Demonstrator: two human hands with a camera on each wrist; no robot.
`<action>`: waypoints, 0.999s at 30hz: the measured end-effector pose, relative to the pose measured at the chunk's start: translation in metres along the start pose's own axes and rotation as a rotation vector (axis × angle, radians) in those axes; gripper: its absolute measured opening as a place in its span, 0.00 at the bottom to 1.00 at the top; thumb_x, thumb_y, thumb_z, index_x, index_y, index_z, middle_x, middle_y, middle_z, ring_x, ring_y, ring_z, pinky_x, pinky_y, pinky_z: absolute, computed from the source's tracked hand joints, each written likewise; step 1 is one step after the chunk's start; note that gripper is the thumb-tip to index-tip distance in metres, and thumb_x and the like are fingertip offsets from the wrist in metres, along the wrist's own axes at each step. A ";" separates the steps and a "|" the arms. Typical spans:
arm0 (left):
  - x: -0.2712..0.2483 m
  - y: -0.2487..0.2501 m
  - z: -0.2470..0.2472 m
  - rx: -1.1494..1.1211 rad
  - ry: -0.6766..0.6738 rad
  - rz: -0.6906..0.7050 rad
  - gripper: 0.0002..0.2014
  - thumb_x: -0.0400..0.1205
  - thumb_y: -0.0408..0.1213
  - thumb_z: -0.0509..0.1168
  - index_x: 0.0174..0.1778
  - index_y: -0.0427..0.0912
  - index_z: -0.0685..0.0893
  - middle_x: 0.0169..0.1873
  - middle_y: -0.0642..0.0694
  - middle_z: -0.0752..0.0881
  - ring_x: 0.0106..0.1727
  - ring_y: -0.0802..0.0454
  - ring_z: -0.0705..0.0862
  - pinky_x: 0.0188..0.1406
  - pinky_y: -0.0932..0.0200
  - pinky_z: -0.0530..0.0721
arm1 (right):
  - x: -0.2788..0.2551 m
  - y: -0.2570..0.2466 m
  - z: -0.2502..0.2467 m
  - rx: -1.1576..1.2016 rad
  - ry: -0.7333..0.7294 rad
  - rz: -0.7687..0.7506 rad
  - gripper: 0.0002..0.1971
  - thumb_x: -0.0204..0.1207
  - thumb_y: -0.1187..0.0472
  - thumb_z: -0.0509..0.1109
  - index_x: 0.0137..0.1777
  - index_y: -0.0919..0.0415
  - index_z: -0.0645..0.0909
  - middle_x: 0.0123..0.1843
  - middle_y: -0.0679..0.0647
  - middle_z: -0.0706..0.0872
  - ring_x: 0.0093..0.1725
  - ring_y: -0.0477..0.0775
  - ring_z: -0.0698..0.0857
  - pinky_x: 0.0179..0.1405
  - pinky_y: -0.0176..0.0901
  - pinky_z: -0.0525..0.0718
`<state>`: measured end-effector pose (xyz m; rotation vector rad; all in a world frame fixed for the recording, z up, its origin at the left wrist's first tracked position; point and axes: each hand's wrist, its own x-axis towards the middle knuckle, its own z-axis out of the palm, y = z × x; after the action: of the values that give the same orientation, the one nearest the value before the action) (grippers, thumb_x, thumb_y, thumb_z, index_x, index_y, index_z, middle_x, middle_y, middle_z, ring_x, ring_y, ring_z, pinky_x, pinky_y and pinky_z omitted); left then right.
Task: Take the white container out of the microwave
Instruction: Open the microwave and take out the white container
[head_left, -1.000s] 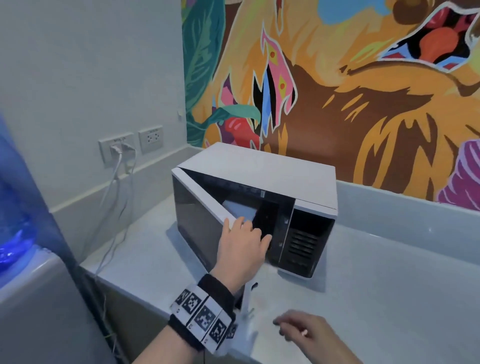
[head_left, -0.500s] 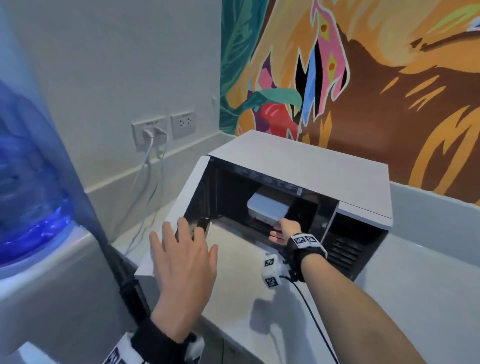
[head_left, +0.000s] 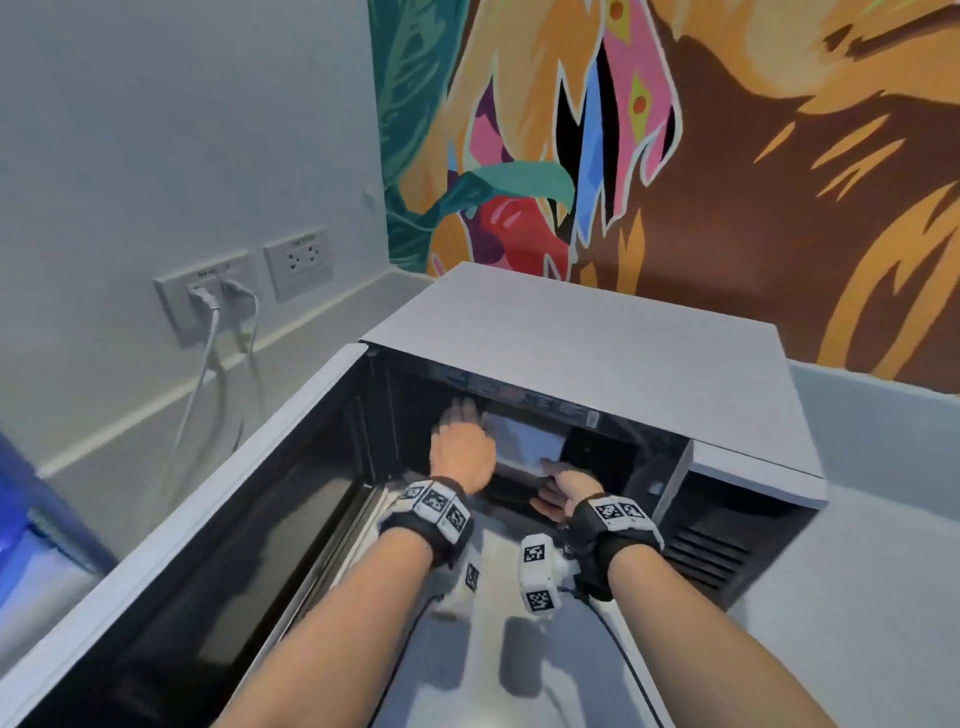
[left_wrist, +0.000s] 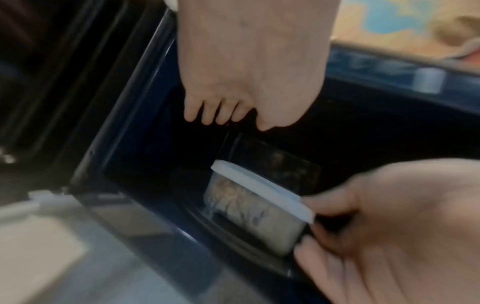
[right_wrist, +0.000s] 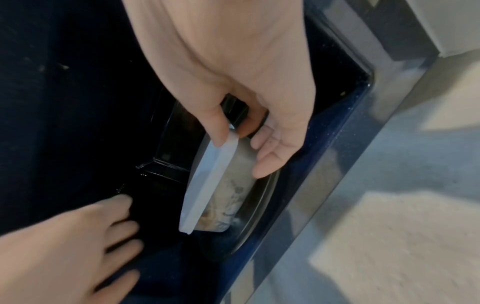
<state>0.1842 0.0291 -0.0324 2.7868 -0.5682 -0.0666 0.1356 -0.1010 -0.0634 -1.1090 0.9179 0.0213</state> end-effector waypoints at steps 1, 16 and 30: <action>0.014 0.000 0.000 -0.026 -0.113 -0.021 0.21 0.85 0.32 0.51 0.74 0.30 0.70 0.73 0.27 0.74 0.72 0.32 0.75 0.71 0.44 0.73 | 0.000 0.000 0.000 0.014 0.011 0.008 0.23 0.78 0.63 0.67 0.72 0.66 0.73 0.69 0.63 0.76 0.63 0.58 0.76 0.43 0.51 0.83; -0.021 -0.004 -0.002 -0.617 -0.033 -0.222 0.15 0.80 0.40 0.62 0.59 0.39 0.83 0.58 0.38 0.88 0.61 0.37 0.84 0.60 0.52 0.79 | -0.034 0.026 -0.004 0.258 0.043 -0.094 0.26 0.71 0.64 0.73 0.68 0.69 0.73 0.53 0.61 0.79 0.58 0.61 0.81 0.63 0.58 0.82; -0.076 -0.064 0.045 -1.421 -0.506 -0.317 0.32 0.77 0.60 0.65 0.77 0.58 0.66 0.71 0.48 0.78 0.66 0.33 0.82 0.56 0.41 0.79 | -0.118 0.101 -0.112 0.074 -0.201 -0.102 0.22 0.66 0.69 0.72 0.62 0.63 0.84 0.61 0.65 0.89 0.50 0.60 0.85 0.47 0.51 0.76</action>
<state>0.1333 0.1025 -0.0949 1.3993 -0.0487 -0.8676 -0.0548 -0.0897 -0.0790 -1.0631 0.6766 0.0148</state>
